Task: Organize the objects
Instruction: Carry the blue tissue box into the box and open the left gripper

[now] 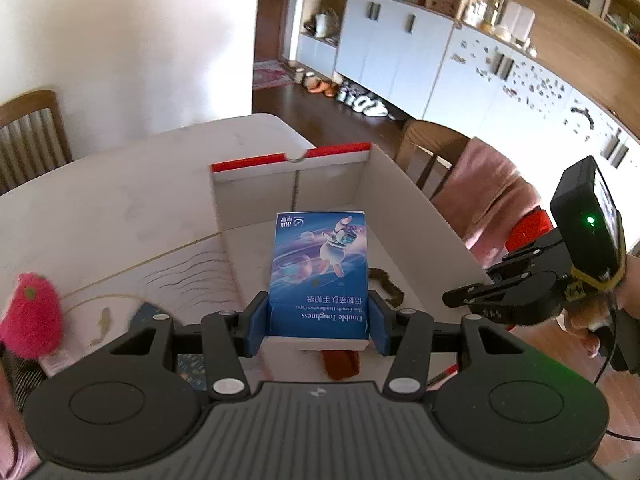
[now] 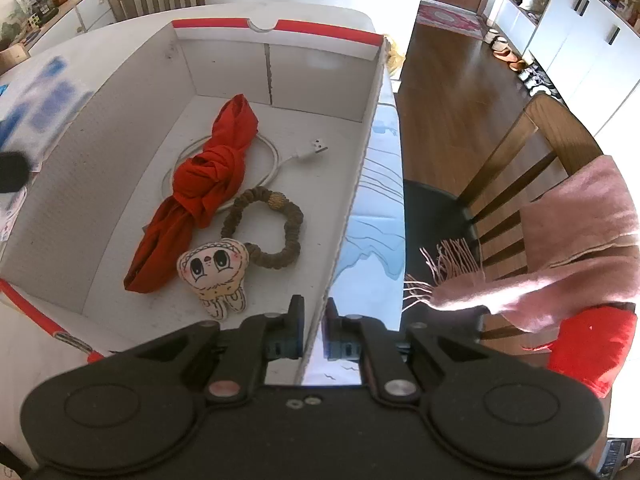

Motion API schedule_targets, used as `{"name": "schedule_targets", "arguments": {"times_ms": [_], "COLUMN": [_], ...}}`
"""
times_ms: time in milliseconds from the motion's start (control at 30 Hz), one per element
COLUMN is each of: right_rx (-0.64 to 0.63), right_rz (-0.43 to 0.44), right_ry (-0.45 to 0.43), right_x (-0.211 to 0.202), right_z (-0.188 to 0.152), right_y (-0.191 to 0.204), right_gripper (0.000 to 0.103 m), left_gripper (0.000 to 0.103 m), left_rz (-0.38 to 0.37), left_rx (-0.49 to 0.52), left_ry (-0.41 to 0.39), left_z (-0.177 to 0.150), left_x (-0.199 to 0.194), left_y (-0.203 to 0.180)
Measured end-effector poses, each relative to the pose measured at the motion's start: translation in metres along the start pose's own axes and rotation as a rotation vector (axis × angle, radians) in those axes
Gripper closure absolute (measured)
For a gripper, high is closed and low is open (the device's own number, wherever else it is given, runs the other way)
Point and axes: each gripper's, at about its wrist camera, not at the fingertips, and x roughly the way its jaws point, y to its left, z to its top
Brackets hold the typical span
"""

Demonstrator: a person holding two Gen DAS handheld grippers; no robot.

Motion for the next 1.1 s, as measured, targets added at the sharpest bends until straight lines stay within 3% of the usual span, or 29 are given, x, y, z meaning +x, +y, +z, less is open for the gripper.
{"name": "schedule_targets", "arguments": {"times_ms": [133, 667, 900, 1100], "right_rx": [-0.002, 0.001, 0.011, 0.009], "right_rz": [0.008, 0.033, 0.049, 0.055], "right_ry": [-0.001, 0.001, 0.002, 0.004], "right_x": [0.000, 0.001, 0.001, 0.002], "right_z": [0.000, 0.000, 0.000, 0.000], "right_y": [-0.001, -0.005, -0.009, -0.010], "right_gripper": [0.095, 0.094, 0.094, 0.093], "left_gripper": [0.054, 0.054, 0.054, 0.054], "left_rz": [-0.020, 0.018, 0.022, 0.015], "left_rx": [0.023, 0.159, 0.217, 0.207], "left_ry": [0.030, 0.139, 0.201, 0.235], "left_z": [0.012, 0.045, 0.047, 0.041], "left_x": [0.022, 0.117, 0.152, 0.167], "left_y": [-0.010, -0.048, -0.060, -0.059]}}
